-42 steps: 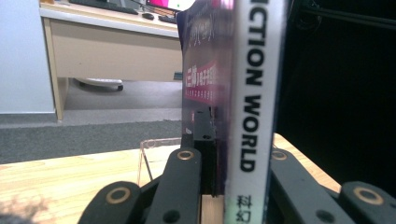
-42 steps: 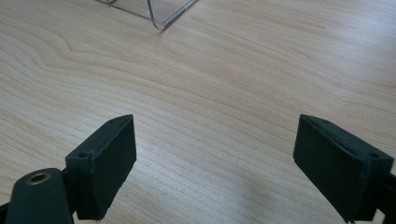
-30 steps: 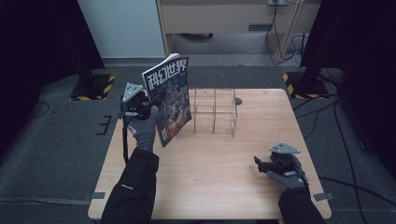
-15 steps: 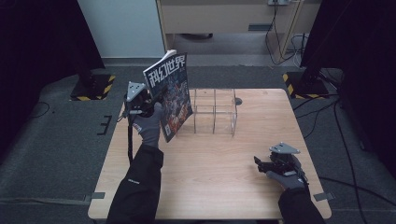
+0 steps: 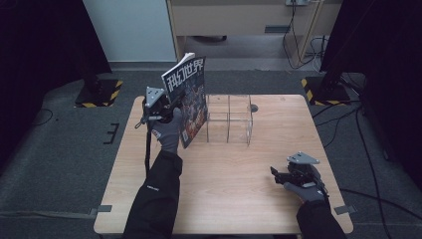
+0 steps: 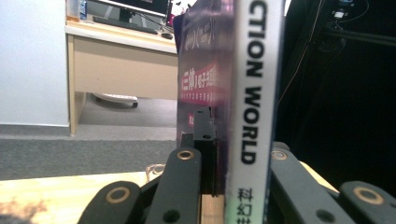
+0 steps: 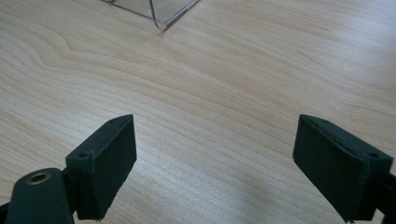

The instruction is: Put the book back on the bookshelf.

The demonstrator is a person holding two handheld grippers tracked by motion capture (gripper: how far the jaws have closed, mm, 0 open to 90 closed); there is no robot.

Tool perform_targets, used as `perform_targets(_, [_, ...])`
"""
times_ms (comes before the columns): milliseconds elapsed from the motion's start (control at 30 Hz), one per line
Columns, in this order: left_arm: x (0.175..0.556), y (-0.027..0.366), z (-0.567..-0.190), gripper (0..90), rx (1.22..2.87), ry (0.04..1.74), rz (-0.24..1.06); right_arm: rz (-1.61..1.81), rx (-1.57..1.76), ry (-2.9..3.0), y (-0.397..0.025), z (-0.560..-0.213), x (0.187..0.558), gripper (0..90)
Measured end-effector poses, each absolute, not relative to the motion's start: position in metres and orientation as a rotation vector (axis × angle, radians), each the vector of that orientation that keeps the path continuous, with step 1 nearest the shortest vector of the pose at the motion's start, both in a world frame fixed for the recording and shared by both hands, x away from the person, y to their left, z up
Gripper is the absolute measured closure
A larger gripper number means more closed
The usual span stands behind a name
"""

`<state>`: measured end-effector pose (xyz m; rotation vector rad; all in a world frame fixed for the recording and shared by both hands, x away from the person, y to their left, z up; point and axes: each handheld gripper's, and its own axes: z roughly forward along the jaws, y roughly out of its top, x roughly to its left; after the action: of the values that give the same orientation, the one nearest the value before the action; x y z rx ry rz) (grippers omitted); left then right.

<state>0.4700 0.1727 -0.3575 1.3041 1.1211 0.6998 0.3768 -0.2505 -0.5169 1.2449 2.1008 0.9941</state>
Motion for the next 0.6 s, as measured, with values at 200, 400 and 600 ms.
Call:
perform_targets(200, [0.474,0.167,-0.367,81.9,1.29,1.12,0.701,0.988,1.247,2.1,-0.25,-0.517,0.377,13.6])
perform_targets(400, [0.478,0.163,-0.378,81.9,1.303,1.127,0.711,0.983,1.241,2.101,-0.25,-0.518,0.377,13.6])
perform_targets(600, [0.476,0.161,-0.379,81.9,1.291,1.113,0.748,0.98,1.242,2.101,-0.25,-0.519,0.378,13.6])
